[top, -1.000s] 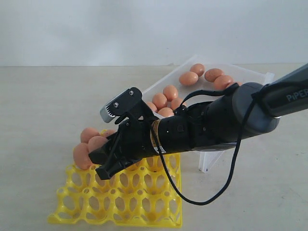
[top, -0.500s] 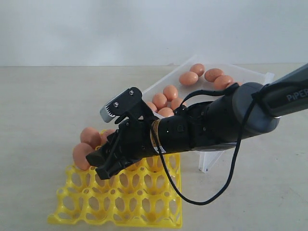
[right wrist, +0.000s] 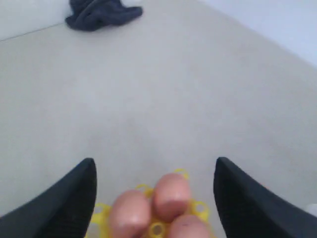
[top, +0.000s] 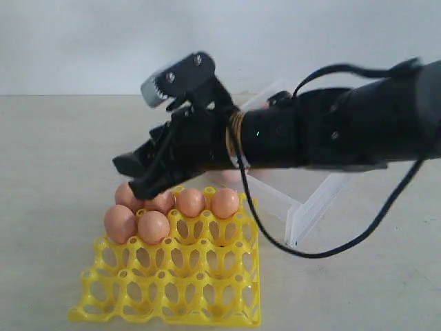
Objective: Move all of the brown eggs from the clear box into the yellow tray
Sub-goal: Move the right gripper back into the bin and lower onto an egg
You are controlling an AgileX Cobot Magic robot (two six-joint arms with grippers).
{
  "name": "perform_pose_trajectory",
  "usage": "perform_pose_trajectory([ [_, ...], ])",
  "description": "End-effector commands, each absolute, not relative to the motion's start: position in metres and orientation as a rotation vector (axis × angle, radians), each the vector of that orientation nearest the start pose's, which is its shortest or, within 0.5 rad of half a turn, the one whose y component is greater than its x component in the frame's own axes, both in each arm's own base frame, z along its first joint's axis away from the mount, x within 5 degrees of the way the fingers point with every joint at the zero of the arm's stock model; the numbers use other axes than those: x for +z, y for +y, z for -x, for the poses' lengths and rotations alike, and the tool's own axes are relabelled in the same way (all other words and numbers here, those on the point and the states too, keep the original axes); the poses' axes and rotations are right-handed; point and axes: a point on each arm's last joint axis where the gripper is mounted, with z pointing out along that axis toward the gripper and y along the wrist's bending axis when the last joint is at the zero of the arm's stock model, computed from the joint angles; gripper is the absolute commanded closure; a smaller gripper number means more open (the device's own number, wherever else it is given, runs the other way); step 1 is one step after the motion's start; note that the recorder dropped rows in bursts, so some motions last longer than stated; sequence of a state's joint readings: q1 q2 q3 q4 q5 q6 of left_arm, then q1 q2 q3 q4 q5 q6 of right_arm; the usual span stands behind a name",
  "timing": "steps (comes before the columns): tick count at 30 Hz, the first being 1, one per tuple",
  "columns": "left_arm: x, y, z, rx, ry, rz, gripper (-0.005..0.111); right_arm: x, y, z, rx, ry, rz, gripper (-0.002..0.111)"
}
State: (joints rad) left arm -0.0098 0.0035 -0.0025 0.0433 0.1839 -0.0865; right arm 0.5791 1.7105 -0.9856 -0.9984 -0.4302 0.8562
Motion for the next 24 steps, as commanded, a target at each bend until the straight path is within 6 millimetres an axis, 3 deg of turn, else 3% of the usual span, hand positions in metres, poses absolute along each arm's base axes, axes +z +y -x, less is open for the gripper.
perform_pose_trajectory([
  [1,0.197,0.000,-0.056,-0.030,1.662,0.039,0.103,0.299,0.178,-0.290,0.138,1.886,0.696,0.055],
  [3,0.197,0.000,-0.056,-0.030,1.662,0.039,0.103,0.321,0.143,-0.302,-0.236,1.990,0.572,0.069],
  [4,0.197,0.000,-0.056,-0.030,1.662,0.039,0.103,0.326,0.127,-0.312,-0.330,2.070,0.455,0.075],
  [6,0.197,0.000,-0.056,-0.030,1.662,0.039,0.103,0.333,0.108,-0.339,-0.288,2.210,0.313,0.076],
  [8,0.197,0.000,-0.056,-0.030,1.662,0.039,0.103,0.324,0.097,-0.377,-0.070,2.439,0.360,0.076],
  [9,0.197,0.000,-0.056,-0.030,1.662,0.039,0.103,0.314,0.098,-0.396,0.080,2.555,0.396,0.076],
  [11,0.197,0.000,-0.056,-0.030,1.662,0.039,0.103,0.302,0.102,-0.416,0.207,2.655,0.386,0.076],
  [15,0.197,0.000,-0.056,-0.030,1.662,0.039,0.103,0.269,0.107,-0.446,0.233,2.791,0.375,0.071],
  [17,0.197,0.000,-0.056,-0.030,1.662,0.039,0.103,0.247,0.111,-0.457,0.257,2.803,0.335,0.051],
  [19,0.197,0.000,-0.056,-0.030,1.662,0.039,0.103,0.235,0.113,-0.462,0.262,2.813,0.329,0.039],
  [24,0.197,0.000,-0.056,-0.030,1.662,0.039,0.103,0.211,0.112,-0.468,0.231,2.844,0.358,0.037],
])
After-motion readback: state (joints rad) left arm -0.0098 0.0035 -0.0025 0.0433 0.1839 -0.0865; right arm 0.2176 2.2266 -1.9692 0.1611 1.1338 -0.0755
